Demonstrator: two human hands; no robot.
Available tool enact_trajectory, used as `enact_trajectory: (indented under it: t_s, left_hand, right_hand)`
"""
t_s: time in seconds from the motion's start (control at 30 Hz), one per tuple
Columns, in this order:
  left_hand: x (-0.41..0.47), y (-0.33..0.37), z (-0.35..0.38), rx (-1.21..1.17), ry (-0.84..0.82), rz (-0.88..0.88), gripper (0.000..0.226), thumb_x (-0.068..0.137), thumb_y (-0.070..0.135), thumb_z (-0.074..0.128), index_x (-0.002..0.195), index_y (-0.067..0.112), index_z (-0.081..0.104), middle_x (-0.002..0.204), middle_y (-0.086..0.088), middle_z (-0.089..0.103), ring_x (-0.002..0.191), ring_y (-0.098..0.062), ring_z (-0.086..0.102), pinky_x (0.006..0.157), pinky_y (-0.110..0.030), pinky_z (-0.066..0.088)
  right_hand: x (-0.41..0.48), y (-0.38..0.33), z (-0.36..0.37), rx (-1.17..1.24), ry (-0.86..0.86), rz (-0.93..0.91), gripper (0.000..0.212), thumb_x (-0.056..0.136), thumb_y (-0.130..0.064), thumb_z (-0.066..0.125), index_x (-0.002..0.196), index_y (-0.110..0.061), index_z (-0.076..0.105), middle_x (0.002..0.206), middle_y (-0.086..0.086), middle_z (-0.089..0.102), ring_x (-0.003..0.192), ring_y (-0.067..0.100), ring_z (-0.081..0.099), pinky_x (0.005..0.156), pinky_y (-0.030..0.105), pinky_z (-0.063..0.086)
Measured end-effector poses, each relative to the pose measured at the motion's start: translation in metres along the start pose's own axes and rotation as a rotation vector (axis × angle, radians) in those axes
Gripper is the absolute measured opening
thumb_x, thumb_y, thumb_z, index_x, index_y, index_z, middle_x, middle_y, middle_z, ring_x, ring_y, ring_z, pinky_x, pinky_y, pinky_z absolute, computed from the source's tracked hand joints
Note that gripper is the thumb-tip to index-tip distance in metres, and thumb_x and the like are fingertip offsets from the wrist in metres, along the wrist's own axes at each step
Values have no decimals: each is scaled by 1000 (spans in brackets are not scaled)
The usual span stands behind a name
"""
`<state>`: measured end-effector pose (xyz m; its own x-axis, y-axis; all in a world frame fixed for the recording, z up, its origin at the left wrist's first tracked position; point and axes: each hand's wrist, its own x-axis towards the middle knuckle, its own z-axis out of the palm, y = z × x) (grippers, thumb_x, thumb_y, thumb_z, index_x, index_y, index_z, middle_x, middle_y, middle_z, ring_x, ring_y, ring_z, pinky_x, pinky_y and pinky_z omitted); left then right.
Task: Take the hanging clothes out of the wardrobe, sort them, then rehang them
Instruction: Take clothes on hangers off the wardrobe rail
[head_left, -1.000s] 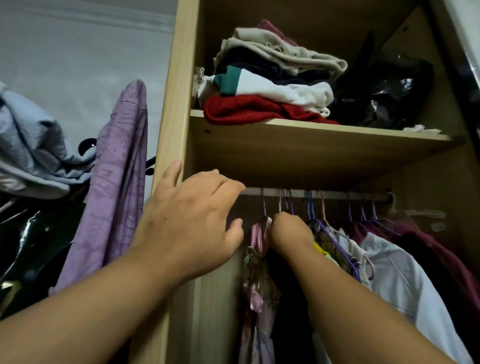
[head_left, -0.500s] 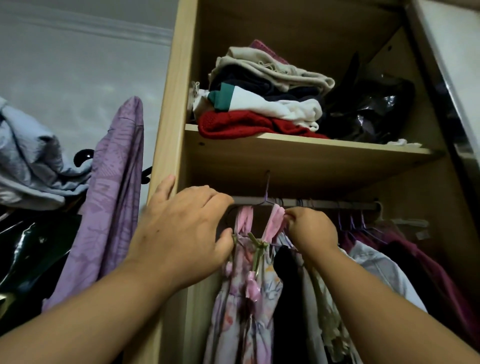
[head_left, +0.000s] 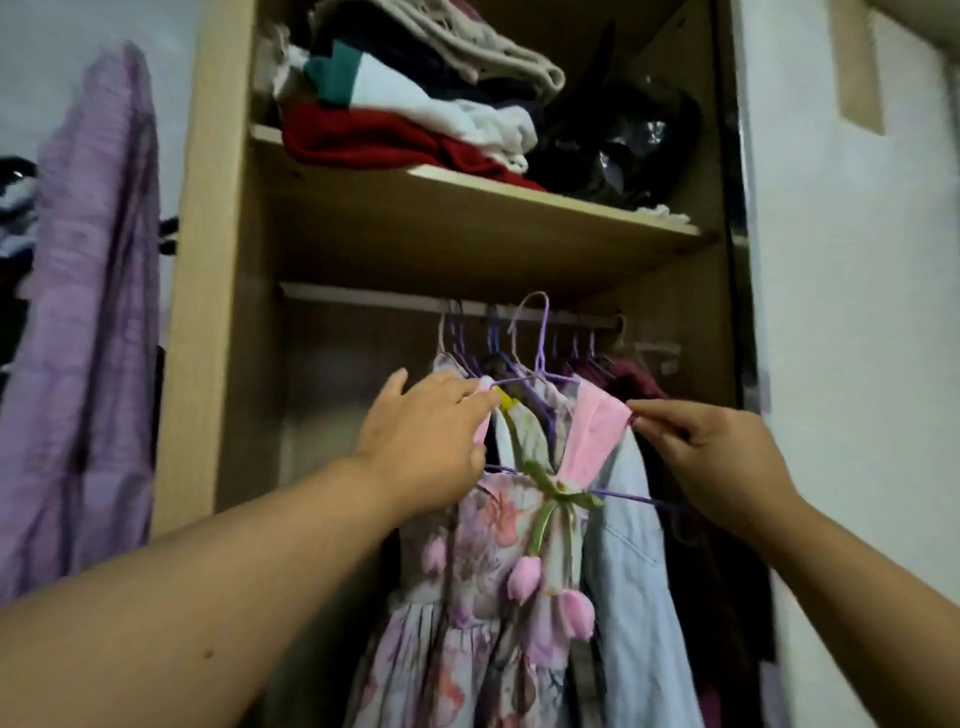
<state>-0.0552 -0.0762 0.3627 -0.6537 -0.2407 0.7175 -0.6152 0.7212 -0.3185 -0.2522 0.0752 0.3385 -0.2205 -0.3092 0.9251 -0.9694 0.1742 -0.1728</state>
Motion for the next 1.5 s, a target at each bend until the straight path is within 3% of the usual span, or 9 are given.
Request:
enact_trajectory:
  t_s: [0.17, 0.3, 0.4, 0.53, 0.7, 0.8, 1.0, 1.17, 1.5]
  left_hand:
    - [7, 57, 60, -285, -19, 36, 63, 86, 30, 17, 148, 16, 24, 151, -6, 33, 136, -25, 34, 109, -41, 32]
    - [-11, 106, 86, -425, -31, 114, 33, 94, 24, 42, 125, 14, 46, 122, -14, 55, 113, -35, 54, 92, -41, 44]
    - [-26, 142, 97, -617, -96, 239, 18, 95, 29, 48, 101, 15, 57, 104, -15, 63, 100, -35, 59, 82, -39, 45]
    - [-55, 191, 105, -842, -118, 415, 16, 95, 28, 49, 92, 15, 58, 90, -13, 60, 92, -35, 59, 76, -41, 46]
    - [-107, 230, 103, -1048, -126, 627, 15, 94, 26, 49, 92, 16, 60, 90, -11, 61, 90, -33, 58, 75, -41, 47]
    - [-141, 246, 102, -1107, -171, 773, 17, 93, 31, 48, 88, 20, 59, 85, -5, 59, 88, -31, 58, 76, -41, 47]
    - [-238, 267, 86, -1180, -232, 1027, 19, 95, 31, 46, 84, 22, 59, 85, -6, 59, 83, -30, 57, 68, -36, 45]
    - [-328, 285, 64, -1203, -306, 1304, 13, 94, 27, 50, 88, 22, 60, 89, -1, 58, 88, -28, 57, 68, -33, 42]
    - [-529, 313, -36, -1095, -470, 1861, 14, 89, 29, 52, 93, 23, 64, 94, -8, 61, 93, -30, 61, 67, -29, 39]
  right_hand:
    - [-71, 27, -66, -25, -31, 31, 20, 83, -18, 70, 101, -24, 75, 88, -9, 74, 83, -5, 60, 65, -1, 38]
    - [-131, 35, -114, -93, -54, 111, 19, 80, -28, 69, 98, -24, 76, 94, -38, 59, 77, -28, 52, 68, -4, 38]
    - [-170, 27, -147, -228, -145, 225, 23, 80, -39, 66, 99, -29, 75, 94, -33, 64, 82, -13, 59, 65, 2, 40]
    - [-218, -6, -184, -403, -345, 510, 48, 72, -63, 45, 107, -38, 68, 58, -25, 58, 64, -4, 54, 62, 17, 41]
    - [-294, -64, -202, -639, -443, 774, 67, 71, -78, 30, 102, -32, 67, 82, 0, 71, 79, 13, 66, 69, 28, 48]
    - [-338, -120, -203, -729, -473, 994, 51, 87, -64, 40, 97, -23, 69, 74, 2, 66, 67, 14, 59, 59, 27, 43]
    - [-436, -227, -188, -789, -421, 1356, 35, 95, -46, 47, 102, -18, 67, 84, 11, 66, 77, 25, 61, 69, 35, 49]
    - [-511, -315, -180, -707, -295, 1673, 34, 95, -41, 49, 100, -13, 68, 64, -3, 57, 65, 12, 55, 63, 28, 46]
    - [-630, -504, -196, -794, 80, 2048, 23, 94, -38, 52, 103, -29, 71, 72, -20, 60, 65, -7, 53, 60, 12, 36]
